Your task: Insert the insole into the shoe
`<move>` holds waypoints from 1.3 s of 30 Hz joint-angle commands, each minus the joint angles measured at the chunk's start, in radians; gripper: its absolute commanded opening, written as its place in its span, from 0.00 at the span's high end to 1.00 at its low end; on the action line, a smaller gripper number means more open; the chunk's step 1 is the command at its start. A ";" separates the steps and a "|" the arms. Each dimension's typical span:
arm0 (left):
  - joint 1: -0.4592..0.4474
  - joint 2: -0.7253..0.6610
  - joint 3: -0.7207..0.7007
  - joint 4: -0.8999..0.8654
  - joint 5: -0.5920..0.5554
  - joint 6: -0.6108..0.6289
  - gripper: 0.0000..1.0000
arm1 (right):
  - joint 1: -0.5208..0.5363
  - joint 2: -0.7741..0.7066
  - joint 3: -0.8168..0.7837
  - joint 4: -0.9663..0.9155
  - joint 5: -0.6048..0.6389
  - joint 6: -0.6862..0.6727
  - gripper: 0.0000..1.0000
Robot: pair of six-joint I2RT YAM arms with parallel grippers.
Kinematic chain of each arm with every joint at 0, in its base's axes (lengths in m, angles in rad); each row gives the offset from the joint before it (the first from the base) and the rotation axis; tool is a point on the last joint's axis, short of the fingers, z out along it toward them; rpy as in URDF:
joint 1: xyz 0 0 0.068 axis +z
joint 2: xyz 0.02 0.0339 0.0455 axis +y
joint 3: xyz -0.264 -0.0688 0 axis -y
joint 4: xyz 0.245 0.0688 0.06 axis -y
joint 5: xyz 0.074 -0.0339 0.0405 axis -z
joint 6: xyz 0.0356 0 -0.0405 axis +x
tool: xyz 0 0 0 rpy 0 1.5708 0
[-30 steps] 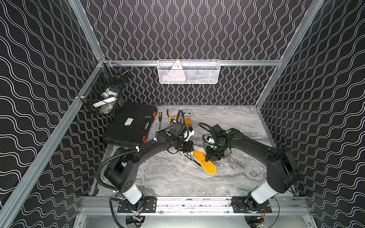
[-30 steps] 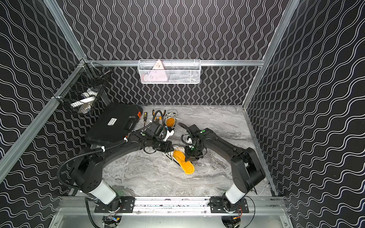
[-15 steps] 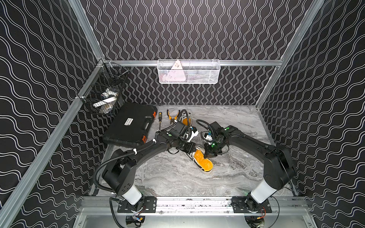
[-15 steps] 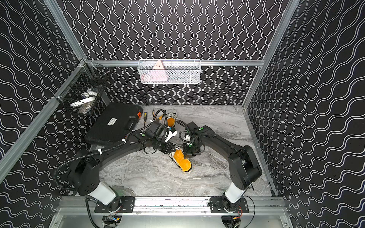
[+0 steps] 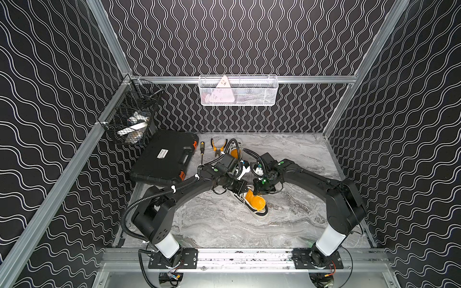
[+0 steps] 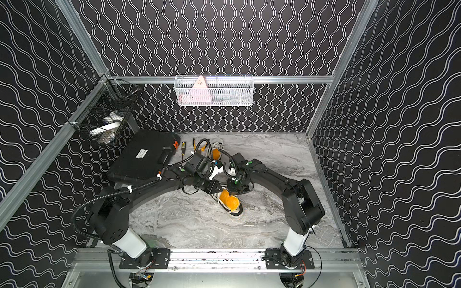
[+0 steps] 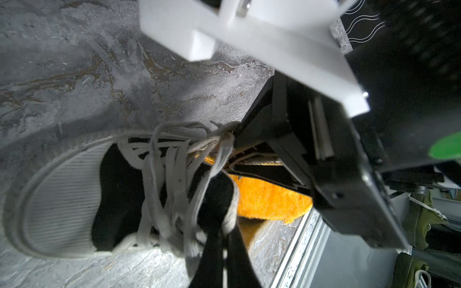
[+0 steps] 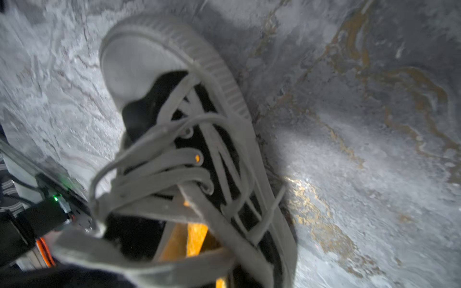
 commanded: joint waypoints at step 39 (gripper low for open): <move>-0.004 -0.241 -0.172 0.056 -0.377 -0.329 1.00 | 0.016 -0.044 0.016 0.006 0.017 0.145 0.88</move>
